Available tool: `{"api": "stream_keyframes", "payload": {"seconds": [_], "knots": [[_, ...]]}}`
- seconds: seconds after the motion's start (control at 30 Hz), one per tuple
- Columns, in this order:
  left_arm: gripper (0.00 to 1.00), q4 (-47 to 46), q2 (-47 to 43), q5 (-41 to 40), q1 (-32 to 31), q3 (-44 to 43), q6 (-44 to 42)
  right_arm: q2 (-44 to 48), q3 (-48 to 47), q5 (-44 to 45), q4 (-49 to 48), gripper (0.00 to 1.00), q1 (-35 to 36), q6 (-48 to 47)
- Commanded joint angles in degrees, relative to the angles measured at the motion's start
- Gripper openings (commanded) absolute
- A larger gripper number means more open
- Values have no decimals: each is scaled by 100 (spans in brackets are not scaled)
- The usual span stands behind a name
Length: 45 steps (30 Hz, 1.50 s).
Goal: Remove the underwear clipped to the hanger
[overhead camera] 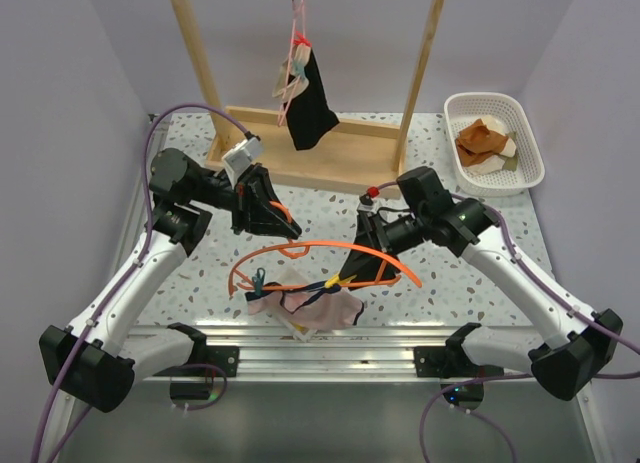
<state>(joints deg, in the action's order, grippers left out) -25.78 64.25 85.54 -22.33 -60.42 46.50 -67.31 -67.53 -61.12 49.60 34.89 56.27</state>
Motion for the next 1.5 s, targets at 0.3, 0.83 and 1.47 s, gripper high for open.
{"api": "stream_keyframes", "payload": {"seconds": [0.3, 0.83, 1.47], "knots": [[0, -278, -79, 684, -35, -154, 140, -90, -261, -119, -311, 44, 35, 138], [0, -313, -114, 710, -35, -75, 166, 130, -349, 381, -680, 0, -18, 534], [0, -938, 386, 474, 316, -820, 729, -650, -1201, 5153, -135, 0, -1336, -1320]]}}
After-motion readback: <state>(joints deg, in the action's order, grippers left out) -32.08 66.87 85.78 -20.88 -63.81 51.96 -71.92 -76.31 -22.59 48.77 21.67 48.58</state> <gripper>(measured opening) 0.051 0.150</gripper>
